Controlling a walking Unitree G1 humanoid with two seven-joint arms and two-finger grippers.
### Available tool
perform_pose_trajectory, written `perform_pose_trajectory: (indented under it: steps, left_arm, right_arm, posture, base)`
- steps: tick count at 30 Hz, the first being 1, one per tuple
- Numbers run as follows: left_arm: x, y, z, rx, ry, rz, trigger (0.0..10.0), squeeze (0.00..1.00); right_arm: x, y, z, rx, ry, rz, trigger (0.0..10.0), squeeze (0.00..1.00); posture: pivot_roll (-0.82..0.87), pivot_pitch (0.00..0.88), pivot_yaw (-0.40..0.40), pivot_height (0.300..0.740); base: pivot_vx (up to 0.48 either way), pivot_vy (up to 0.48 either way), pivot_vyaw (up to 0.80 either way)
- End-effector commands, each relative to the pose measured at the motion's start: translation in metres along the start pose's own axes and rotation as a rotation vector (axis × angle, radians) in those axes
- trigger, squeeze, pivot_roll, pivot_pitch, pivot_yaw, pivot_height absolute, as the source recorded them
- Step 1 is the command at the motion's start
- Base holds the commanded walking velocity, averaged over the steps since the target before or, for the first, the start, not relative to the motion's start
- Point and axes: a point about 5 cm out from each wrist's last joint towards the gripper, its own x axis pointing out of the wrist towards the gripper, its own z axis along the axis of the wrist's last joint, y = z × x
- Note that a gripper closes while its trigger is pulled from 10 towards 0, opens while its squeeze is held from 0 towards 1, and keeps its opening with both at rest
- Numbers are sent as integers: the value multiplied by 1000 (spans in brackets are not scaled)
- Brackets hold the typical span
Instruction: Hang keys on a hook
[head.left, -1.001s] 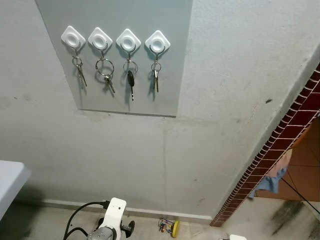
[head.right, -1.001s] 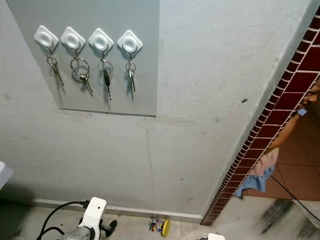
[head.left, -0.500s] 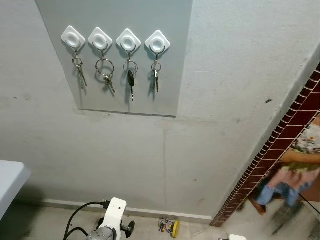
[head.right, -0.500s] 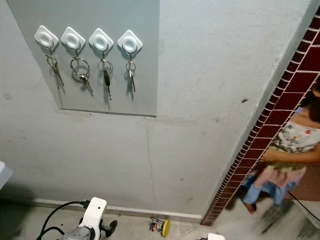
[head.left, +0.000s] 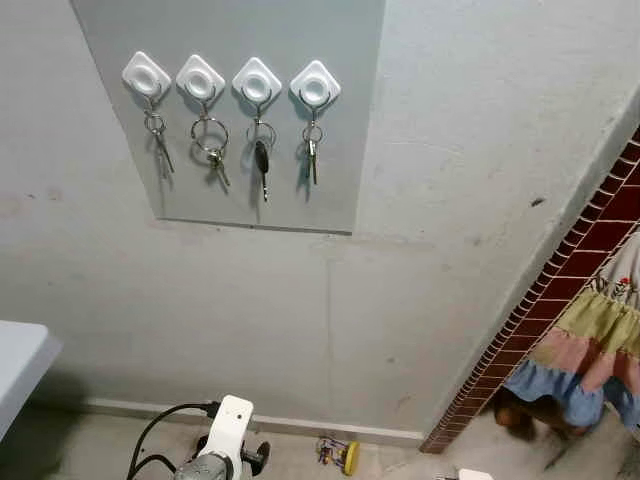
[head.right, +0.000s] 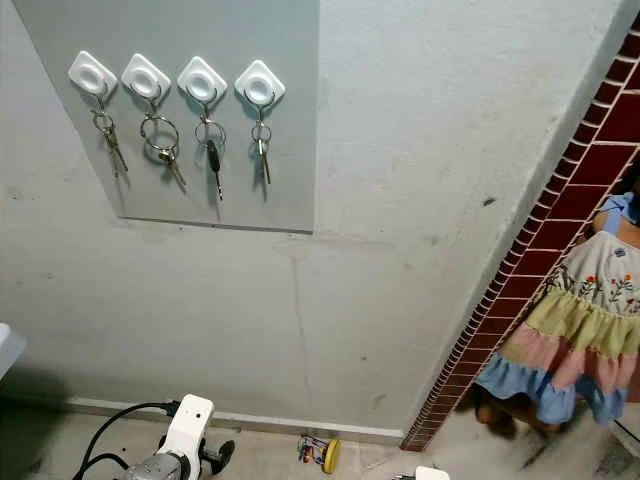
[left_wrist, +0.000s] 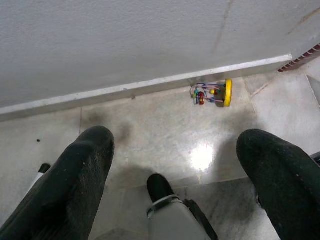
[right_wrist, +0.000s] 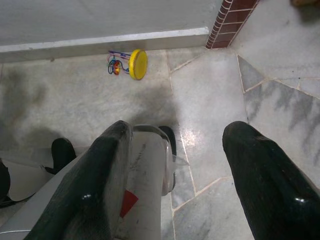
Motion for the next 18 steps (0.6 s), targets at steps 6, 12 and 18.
perform_pose_trajectory:
  steps: [6,12,18]
  left_arm:
    - [-1,12,5,86,-8,-4,10000,0]
    - [-2,19,7,153,-6,-14,10000,0]
    - [-3,18,5,168,-2,-20,10000,0]
  right_arm:
    - [-2,-12,-2,-61,28,-1,10000,0]
    - [-1,-26,12,-108,2,-13,10000,0]
    - [-1,-28,15,-125,-3,-14,10000,0]
  posture:
    - [-90,0,20,711]
    - [-89,0,23,711]
    - [-86,0,22,711]
  base:
    - [0,0,0]
    - [0,0,0]
    - [0,0,0]
